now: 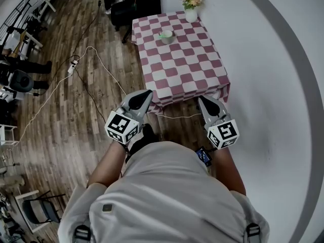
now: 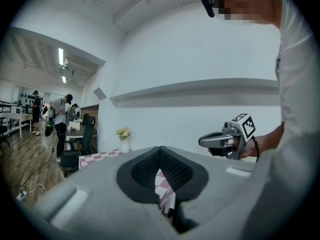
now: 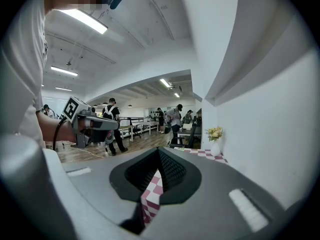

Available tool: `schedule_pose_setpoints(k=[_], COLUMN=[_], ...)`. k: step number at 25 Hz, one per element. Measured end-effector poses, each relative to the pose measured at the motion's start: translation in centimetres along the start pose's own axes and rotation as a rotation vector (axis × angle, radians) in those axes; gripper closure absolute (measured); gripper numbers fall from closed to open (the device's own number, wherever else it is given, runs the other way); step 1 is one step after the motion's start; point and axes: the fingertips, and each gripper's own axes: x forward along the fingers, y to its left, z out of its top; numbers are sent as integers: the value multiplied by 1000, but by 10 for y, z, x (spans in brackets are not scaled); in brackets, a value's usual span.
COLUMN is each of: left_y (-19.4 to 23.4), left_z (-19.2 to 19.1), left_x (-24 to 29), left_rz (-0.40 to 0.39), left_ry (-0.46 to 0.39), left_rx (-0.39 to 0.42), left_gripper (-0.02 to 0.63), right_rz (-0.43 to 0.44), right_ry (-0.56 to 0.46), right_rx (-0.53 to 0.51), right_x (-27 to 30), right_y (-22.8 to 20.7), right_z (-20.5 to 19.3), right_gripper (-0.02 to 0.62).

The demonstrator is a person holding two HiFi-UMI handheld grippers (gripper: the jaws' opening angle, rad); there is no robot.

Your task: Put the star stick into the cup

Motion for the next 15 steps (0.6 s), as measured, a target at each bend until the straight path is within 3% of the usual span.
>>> schedule_pose_setpoints(k=[15], left_y=[0], left_z=[1], left_x=[-2], left_rz=[10], left_ry=[-8], left_rx=[5], left_gripper=[603], right_rz=[11], right_ry=[-11], right_rx=[-10], right_x=[2], right_y=[2], right_z=[3], right_gripper=[586])
